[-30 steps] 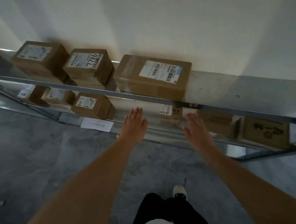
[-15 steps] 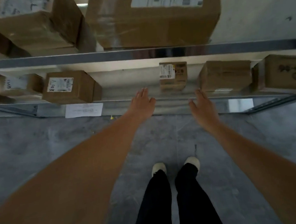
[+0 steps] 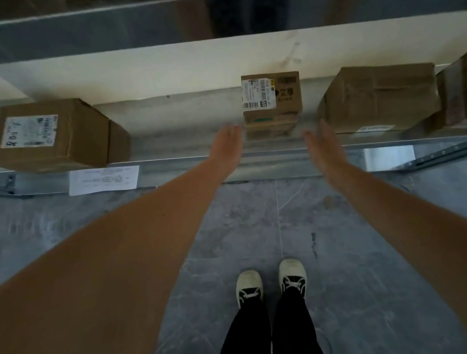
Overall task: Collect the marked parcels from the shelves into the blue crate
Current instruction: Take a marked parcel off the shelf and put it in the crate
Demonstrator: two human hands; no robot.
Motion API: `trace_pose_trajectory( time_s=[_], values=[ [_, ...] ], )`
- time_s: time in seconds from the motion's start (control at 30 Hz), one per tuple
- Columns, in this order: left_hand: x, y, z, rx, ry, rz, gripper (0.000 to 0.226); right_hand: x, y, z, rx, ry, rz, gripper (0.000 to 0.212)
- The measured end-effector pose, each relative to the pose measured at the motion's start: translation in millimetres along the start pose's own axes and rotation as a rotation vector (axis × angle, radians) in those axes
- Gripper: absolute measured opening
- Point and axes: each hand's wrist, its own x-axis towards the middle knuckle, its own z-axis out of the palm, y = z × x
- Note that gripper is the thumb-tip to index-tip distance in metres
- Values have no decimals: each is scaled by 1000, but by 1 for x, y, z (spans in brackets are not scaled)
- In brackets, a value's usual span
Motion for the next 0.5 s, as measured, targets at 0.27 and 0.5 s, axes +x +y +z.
trace_pose_trajectory(
  time_s=[0.27, 0.5],
  values=[
    [41, 37, 1, -168, -98, -20, 58, 64, -42, 10, 128, -91, 32, 59],
    [43, 32, 23, -284, -131, -14, 41, 72, -43, 15, 325, -153, 98, 34]
  ],
)
